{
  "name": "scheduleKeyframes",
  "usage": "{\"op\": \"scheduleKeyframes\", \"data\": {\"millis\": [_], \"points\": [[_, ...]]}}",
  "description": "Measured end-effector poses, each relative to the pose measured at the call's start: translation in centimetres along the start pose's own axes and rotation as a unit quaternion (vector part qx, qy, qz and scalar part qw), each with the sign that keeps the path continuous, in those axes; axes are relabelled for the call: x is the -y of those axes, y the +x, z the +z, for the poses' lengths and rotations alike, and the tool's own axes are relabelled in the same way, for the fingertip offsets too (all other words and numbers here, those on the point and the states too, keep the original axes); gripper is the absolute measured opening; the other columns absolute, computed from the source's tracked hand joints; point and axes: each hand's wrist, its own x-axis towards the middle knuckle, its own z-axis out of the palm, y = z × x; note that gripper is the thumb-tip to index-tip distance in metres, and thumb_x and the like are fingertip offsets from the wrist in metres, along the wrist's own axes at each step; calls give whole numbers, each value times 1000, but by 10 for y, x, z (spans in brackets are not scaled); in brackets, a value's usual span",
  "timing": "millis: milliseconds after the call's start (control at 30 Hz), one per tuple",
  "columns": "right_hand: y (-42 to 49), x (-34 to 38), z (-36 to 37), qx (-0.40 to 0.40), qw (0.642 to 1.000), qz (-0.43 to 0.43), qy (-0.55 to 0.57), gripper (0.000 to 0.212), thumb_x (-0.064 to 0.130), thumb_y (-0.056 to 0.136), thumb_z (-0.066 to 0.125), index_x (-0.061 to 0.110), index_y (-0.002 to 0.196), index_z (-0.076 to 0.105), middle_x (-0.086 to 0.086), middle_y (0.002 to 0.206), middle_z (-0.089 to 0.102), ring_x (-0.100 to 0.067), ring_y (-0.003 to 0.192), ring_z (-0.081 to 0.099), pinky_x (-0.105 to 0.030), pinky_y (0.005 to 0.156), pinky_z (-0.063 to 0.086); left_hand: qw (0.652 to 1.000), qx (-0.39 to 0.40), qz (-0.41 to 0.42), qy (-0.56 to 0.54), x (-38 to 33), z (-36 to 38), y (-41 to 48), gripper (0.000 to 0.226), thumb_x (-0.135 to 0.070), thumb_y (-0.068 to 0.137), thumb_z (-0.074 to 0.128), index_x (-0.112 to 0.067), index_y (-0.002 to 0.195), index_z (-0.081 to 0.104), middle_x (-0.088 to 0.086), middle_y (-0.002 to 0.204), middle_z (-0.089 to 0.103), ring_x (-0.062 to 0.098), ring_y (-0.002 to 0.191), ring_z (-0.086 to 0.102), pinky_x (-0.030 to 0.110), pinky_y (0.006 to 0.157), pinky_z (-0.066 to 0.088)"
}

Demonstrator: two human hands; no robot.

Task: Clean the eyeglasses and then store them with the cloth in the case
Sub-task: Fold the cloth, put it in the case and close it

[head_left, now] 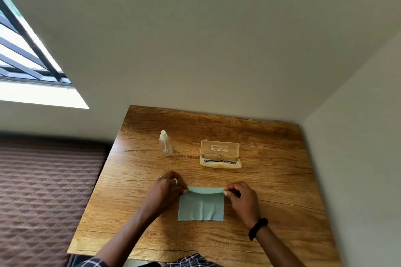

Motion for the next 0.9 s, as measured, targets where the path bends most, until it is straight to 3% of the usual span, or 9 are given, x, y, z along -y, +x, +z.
{"op": "scheduleKeyframes", "data": {"millis": [133, 333, 467, 633, 900], "points": [[-12, -8, -3, 7, 1000, -9, -5, 32, 9, 79, 79, 39, 75, 67, 11, 87, 66, 0, 84, 61, -9, 71, 46, 1000, -3, 11, 10, 3, 0, -23, 6, -25, 82, 79, -24, 88, 79, -15, 97, 63, -2, 83, 63, 20, 70, 56], [-31, -12, -4, 30, 999, -17, -13, 25, 8, 76, 80, 31, 75, 72, 12, 83, 62, 8, 88, 58, -6, 67, 44, 999, -5, 10, 37, 0, 12, -49, 6, -29, 83, 77, -25, 89, 78, -16, 96, 61, -2, 79, 60, 11, 65, 47], [-38, -15, -3, 38, 999, -18, -18, 19, 10, 76, 80, 28, 76, 75, 8, 81, 61, 3, 82, 57, -7, 63, 43, 999, -1, 29, 45, -2, 16, -55, 6, -27, 81, 79, -24, 87, 78, -13, 96, 63, 0, 77, 61, 18, 65, 52], [-45, -20, -3, 46, 996, -52, -53, 17, 13, 75, 80, 28, 78, 73, 14, 82, 59, -5, 79, 57, -23, 62, 50, 997, 3, 19, 72, 3, 21, -64, 10, -33, 83, 76, -25, 88, 76, -13, 100, 61, 4, 80, 59, 24, 64, 54], [-51, -23, -4, 62, 988, -93, -103, 17, 12, 74, 80, 26, 77, 71, 19, 84, 56, -2, 89, 53, -20, 72, 47, 995, 33, 8, 95, 0, 22, -70, 14, -33, 78, 82, -29, 89, 74, -14, 103, 60, 2, 80, 56, 9, 65, 48]]}}
